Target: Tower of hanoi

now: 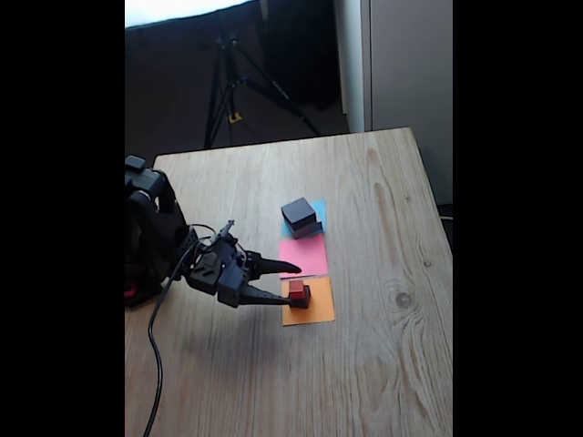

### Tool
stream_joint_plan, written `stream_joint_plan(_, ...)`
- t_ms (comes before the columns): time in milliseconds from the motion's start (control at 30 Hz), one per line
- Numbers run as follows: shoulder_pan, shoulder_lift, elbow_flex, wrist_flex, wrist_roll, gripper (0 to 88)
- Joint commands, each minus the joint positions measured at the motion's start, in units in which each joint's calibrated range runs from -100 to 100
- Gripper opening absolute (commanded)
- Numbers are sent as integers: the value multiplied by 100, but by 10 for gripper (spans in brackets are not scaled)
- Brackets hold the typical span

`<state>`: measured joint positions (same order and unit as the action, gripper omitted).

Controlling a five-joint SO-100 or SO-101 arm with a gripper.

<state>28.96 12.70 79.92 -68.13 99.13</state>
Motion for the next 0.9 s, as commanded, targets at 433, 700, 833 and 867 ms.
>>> stream_joint_plan(433, -226, 502, -465, -224, 87, 218)
stream_joint_plan(700, -259, 479, -492, -232, 87, 183)
stream_joint_plan(833, -293, 486, -492, -240, 87, 161)
stream_joint_plan(867, -301, 494, -492, -240, 87, 158)
